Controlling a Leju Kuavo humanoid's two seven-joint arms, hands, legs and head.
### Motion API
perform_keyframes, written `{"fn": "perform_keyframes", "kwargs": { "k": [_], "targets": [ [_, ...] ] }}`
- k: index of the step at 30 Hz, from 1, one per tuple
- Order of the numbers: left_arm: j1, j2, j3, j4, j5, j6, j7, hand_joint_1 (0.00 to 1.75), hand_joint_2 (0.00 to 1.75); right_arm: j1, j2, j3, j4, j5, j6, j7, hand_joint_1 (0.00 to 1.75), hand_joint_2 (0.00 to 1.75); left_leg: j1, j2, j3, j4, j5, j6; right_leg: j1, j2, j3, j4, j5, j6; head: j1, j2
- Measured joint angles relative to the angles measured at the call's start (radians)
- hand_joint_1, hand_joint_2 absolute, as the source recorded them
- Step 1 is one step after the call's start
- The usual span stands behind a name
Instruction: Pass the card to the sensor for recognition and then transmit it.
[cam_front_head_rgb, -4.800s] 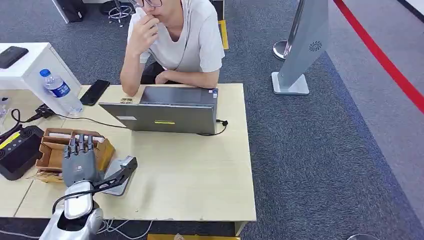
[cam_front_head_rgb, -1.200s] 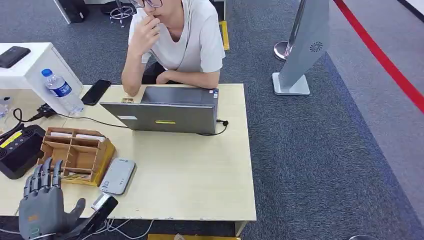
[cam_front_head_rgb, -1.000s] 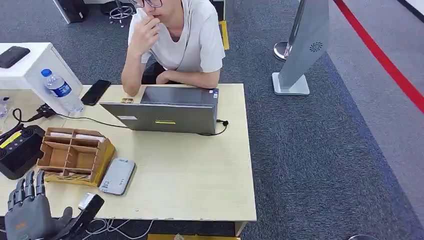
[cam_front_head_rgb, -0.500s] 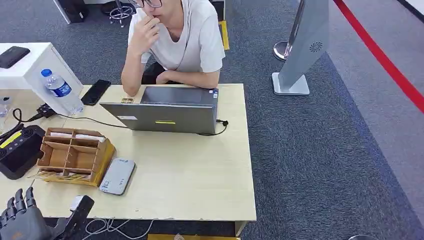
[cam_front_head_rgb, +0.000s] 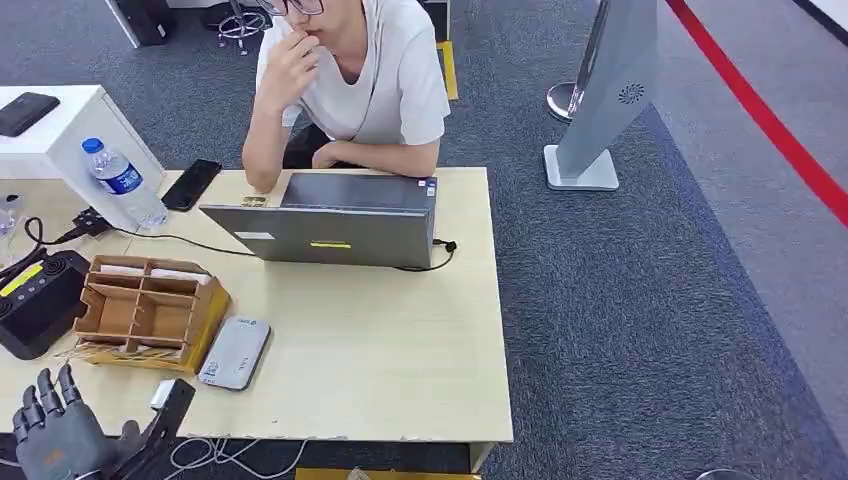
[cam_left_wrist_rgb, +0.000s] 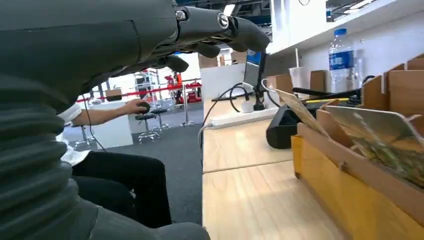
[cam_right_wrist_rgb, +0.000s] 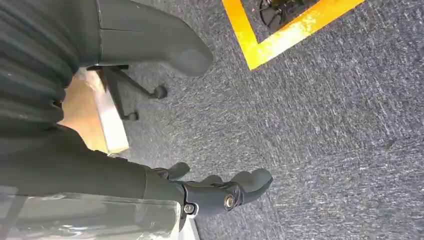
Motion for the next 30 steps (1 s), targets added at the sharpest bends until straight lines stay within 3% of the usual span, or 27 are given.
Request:
{"fn": "perform_keyframes", "kwargs": {
  "k": [11, 17, 30],
  "targets": [
    [-0.019, 0.039, -0.091, 0.032, 0.0, 0.003, 0.057, 0.0, 1.75, 0.005, -0.001, 0.005, 0.0, 0.018, 0.01, 0.006, 0.0, 1.75, 0.0, 0.0, 0.0, 0.0, 0.0, 0.0, 0.0, 0.0, 0.0, 0.0, 0.0, 0.0, 0.0, 0.0],
    [-0.037, 0.067, -0.185, 0.034, 0.0, -0.006, 0.103, 0.0, 1.75, 0.005, -0.003, 0.009, 0.0, 0.033, 0.013, 0.006, 0.0, 1.75, 0.0, 0.0, 0.0, 0.0, 0.0, 0.0, 0.0, 0.0, 0.0, 0.0, 0.0, 0.0, 0.0, 0.0],
    [-0.05, 0.086, -0.26, 0.036, 0.0, -0.019, 0.125, 0.0, 1.75, 0.005, -0.004, 0.01, 0.0, 0.035, 0.013, 0.006, 0.0, 1.75, 0.0, 0.0, 0.0, 0.0, 0.0, 0.0, 0.0, 0.0, 0.0, 0.0, 0.0, 0.0, 0.0, 0.0]
  ]
}}
